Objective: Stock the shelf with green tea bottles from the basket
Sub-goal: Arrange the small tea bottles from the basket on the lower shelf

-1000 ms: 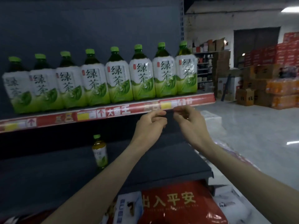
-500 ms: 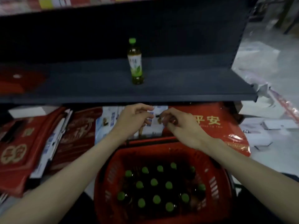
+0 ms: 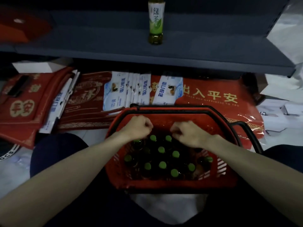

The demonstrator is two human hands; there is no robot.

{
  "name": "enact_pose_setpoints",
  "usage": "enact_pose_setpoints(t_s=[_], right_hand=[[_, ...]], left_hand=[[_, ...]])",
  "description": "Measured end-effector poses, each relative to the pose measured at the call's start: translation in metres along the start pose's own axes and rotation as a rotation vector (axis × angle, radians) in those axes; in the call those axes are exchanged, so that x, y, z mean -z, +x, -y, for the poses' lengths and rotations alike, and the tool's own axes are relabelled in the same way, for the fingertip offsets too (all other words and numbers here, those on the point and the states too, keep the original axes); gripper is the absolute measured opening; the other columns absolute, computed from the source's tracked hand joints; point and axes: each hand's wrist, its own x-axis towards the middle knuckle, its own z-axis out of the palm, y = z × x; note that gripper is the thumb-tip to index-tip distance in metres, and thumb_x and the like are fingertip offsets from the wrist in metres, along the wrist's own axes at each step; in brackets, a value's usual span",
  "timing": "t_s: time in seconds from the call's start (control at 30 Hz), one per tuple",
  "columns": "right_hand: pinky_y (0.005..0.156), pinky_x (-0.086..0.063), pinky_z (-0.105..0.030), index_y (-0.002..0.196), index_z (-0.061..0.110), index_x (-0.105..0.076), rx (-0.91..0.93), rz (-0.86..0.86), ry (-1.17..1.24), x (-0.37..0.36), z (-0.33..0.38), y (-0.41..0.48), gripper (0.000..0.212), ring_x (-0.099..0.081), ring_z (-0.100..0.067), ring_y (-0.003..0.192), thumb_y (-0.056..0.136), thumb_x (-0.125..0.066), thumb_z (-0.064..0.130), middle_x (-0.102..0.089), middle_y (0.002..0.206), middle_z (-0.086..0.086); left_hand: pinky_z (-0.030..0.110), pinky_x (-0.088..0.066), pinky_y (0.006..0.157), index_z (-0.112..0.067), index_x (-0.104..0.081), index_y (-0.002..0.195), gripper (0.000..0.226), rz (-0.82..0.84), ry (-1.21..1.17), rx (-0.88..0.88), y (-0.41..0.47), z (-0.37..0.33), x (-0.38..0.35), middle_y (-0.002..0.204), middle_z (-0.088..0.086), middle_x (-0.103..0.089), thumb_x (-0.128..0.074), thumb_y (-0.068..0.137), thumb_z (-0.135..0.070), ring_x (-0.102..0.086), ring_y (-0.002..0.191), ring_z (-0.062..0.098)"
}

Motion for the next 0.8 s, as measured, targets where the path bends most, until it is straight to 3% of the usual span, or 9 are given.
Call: enact_pose_setpoints(t_s=[0.07, 0.17, 0.3, 0.4, 0.5, 0.63, 0.73, 0.8], right_hand=[[0.101, -0.053, -0.04, 0.124, 0.033, -0.061, -0.001, 0.15, -0.109, -0.02, -0.004, 0.005, 0.04, -0.063, -0.027, 0.121, 0.087, -0.064, 0.046, -0.066, 0.127, -0.005], [0.097, -0.055, -0.044, 0.13, 0.02, -0.062, 0.035, 0.27, -0.226, -0.044, -0.002, 0.011, 0.042, -0.061, -0.03, 0.121, 0.089, -0.066, 0.029, -0.064, 0.128, -0.008], [0.092, -0.058, -0.045, 0.125, 0.022, -0.063, 0.032, 0.329, -0.255, -0.057, -0.008, 0.017, 0.034, -0.062, -0.026, 0.118, 0.091, -0.061, 0.023, -0.062, 0.129, -0.004], [0.087, -0.059, -0.044, 0.118, 0.022, -0.063, 0.02, 0.339, -0.29, -0.062, -0.019, 0.017, 0.028, -0.065, -0.027, 0.112, 0.091, -0.061, 0.027, -0.062, 0.128, -0.004], [0.083, -0.061, -0.046, 0.12, 0.024, -0.06, 0.024, 0.338, -0.318, -0.064, -0.027, 0.015, 0.041, -0.067, -0.026, 0.106, 0.084, -0.069, 0.042, -0.064, 0.122, 0.0], [0.076, -0.059, -0.044, 0.127, 0.019, -0.055, 0.055, 0.295, -0.385, -0.074, -0.026, 0.014, 0.04, -0.066, -0.028, 0.102, 0.09, -0.065, 0.03, -0.061, 0.121, -0.001], [0.07, -0.055, -0.04, 0.121, 0.013, -0.055, 0.071, 0.279, -0.39, -0.079, -0.025, 0.017, 0.03, -0.067, -0.029, 0.096, 0.093, -0.063, 0.019, -0.062, 0.116, -0.005], [0.068, -0.054, -0.039, 0.115, 0.012, -0.055, 0.073, 0.282, -0.377, -0.078, -0.025, 0.016, 0.026, -0.067, -0.028, 0.092, 0.092, -0.064, 0.018, -0.063, 0.111, -0.006]], left_hand=[[0.031, -0.057, 0.094, -0.022, -0.076, 0.116, 0.031, 0.074, 0.231, 0.037, 0.001, 0.01, -0.017, 0.116, 0.01, -0.069, -0.061, 0.089, -0.017, -0.07, 0.107, 0.028], [0.043, -0.059, 0.093, -0.017, -0.069, 0.123, 0.037, 0.169, 0.396, 0.069, 0.007, 0.018, -0.039, 0.126, 0.014, -0.06, -0.066, 0.086, -0.021, -0.065, 0.113, 0.036], [0.036, -0.059, 0.084, -0.013, -0.065, 0.128, 0.041, 0.253, 0.459, 0.068, 0.02, 0.022, -0.055, 0.125, 0.012, -0.06, -0.068, 0.089, -0.026, -0.065, 0.11, 0.032], [0.037, -0.058, 0.087, -0.013, -0.062, 0.133, 0.05, 0.293, 0.511, 0.096, 0.027, 0.034, -0.066, 0.132, 0.012, -0.057, -0.073, 0.091, -0.037, -0.061, 0.118, 0.033], [0.039, -0.056, 0.092, -0.009, -0.059, 0.13, 0.058, 0.296, 0.575, 0.098, 0.028, 0.045, -0.075, 0.131, 0.014, -0.054, -0.078, 0.088, -0.044, -0.056, 0.124, 0.034], [0.038, -0.059, 0.088, -0.008, -0.063, 0.117, 0.039, 0.214, 0.551, 0.043, 0.025, 0.051, -0.078, 0.121, 0.013, -0.058, -0.079, 0.09, -0.031, -0.06, 0.115, 0.031], [0.039, -0.059, 0.081, -0.014, -0.059, 0.1, 0.021, 0.188, 0.541, 0.015, 0.021, 0.052, -0.076, 0.104, 0.009, -0.054, -0.075, 0.09, -0.023, -0.061, 0.109, 0.031], [0.041, -0.058, 0.078, -0.013, -0.057, 0.1, 0.018, 0.18, 0.546, -0.004, 0.017, 0.055, -0.077, 0.103, 0.01, -0.052, -0.07, 0.09, -0.021, -0.06, 0.109, 0.032]])
